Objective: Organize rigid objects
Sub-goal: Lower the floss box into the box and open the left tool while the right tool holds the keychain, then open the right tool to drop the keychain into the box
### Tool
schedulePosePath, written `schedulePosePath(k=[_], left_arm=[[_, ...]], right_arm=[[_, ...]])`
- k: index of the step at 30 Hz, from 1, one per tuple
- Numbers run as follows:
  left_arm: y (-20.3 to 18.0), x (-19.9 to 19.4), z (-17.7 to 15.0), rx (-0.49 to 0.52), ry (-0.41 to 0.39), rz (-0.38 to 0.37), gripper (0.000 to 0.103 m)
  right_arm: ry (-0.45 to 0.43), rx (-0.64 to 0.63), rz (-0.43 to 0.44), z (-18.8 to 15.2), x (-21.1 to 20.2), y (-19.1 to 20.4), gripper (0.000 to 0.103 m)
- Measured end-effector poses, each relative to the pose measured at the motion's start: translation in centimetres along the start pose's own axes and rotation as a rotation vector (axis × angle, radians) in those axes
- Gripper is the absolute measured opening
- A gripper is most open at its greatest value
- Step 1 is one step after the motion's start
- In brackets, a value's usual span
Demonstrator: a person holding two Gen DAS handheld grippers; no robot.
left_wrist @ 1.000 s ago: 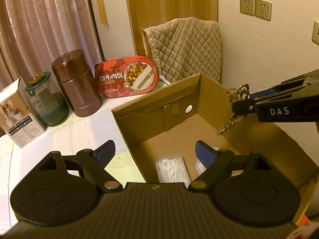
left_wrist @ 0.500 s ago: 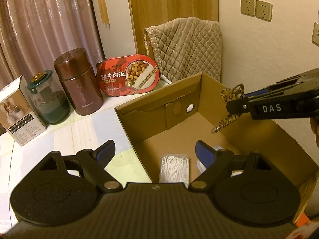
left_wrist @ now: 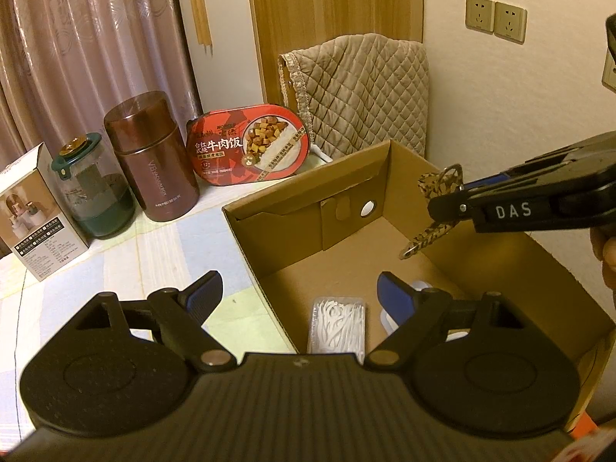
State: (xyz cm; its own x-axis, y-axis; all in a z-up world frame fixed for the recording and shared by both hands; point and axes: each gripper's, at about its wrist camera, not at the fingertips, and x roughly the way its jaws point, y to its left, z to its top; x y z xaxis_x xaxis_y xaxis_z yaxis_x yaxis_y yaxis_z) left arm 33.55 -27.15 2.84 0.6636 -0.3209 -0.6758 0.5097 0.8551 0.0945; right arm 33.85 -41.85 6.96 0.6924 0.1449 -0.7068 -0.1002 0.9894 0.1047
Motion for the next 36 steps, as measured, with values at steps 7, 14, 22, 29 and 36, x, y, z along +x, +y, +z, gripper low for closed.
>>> schedulePosePath(k=[7, 14, 22, 29, 36], left_arm=[[0.2, -0.1, 0.0, -0.007, -0.004, 0.000, 0.085], [0.4, -0.2, 0.0, -0.015, -0.011, -0.001, 0.085], [0.5, -1.1, -0.2, -0.028, -0.023, -0.007, 0.085], [0.4, -2.9, -0.9, -0.068, -0.033, -0.024, 0.085], [-0.1, -5.8, -1.8, -0.115, -0.042, -0.036, 0.085]], right_arm=[[0.011, 0.016, 0.004, 0.0, 0.7, -0.2, 0.022], [-0.017, 0.031, 0.013, 0.2, 1.0, -0.5, 0.022], [-0.108, 0.092, 0.016, 0.4, -1.2, -1.7, 0.071], [-0.113, 0.108, 0.017, -1.1, -4.0, -1.9, 0.071], [-0.088, 0.123, 0.011, -3.6, -7.3, -1.6, 0.071]])
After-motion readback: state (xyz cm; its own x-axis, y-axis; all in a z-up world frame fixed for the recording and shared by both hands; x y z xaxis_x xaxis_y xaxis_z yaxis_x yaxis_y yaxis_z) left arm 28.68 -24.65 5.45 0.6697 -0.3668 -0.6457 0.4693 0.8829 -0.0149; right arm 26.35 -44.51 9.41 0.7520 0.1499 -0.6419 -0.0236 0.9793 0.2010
